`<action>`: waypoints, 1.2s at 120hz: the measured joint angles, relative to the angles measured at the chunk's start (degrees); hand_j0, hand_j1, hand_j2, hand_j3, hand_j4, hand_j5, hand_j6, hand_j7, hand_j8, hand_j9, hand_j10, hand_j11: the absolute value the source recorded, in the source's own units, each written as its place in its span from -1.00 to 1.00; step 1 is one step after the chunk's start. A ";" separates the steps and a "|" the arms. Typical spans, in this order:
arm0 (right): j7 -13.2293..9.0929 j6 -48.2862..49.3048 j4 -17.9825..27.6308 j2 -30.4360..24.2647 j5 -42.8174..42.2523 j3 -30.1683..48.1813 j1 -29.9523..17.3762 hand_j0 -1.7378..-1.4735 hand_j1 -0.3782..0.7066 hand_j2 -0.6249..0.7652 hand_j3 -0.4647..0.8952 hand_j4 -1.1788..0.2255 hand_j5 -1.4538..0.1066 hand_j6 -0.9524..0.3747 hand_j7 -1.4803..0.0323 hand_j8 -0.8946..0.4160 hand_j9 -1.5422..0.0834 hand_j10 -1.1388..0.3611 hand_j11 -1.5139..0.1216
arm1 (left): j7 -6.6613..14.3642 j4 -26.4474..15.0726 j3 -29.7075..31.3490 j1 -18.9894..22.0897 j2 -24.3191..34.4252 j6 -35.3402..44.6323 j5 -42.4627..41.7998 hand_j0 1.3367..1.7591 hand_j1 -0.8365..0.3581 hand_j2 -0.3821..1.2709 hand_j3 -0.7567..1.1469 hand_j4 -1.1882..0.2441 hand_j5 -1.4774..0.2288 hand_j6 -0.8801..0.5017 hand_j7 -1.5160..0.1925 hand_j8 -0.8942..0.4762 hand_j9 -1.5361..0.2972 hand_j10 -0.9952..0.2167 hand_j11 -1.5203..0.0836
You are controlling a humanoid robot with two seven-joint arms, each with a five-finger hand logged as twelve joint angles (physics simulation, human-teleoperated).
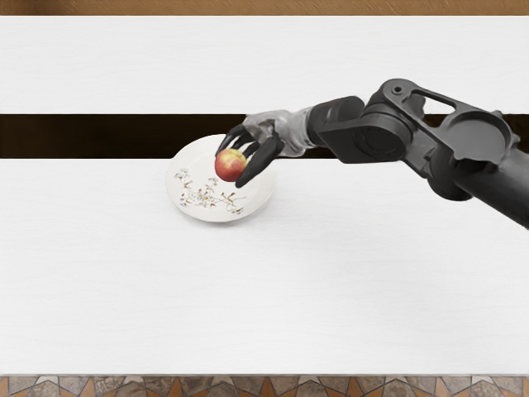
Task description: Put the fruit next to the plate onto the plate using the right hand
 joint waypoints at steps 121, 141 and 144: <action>0.02 1.58 -14.28 7.63 4.26 -0.79 3.13 -0.39 -0.63 -0.13 -0.32 0.47 0.61 0.23 0.70 0.15 0.66 0.32 0.61 | 0.00 0.00 0.01 0.00 0.00 0.00 -0.01 0.52 0.52 -0.48 -0.21 0.34 0.38 -0.06 0.42 -0.03 0.35 0.26 0.52; 0.02 12.48 -12.95 0.78 20.78 1.25 1.97 -0.40 -0.76 -0.12 -0.32 0.55 0.71 0.31 0.80 0.23 0.75 0.40 0.71 | 0.00 0.00 0.01 0.00 0.00 0.00 0.00 0.52 0.52 -0.48 -0.21 0.34 0.38 -0.06 0.42 -0.03 0.35 0.26 0.52; 0.02 13.69 -12.42 -0.69 23.13 1.35 1.68 -0.40 -0.77 -0.12 -0.32 0.56 0.72 0.32 0.81 0.24 0.76 0.41 0.72 | 0.00 0.00 0.01 0.00 0.00 0.00 0.00 0.52 0.52 -0.48 -0.21 0.34 0.38 -0.06 0.42 -0.03 0.35 0.26 0.52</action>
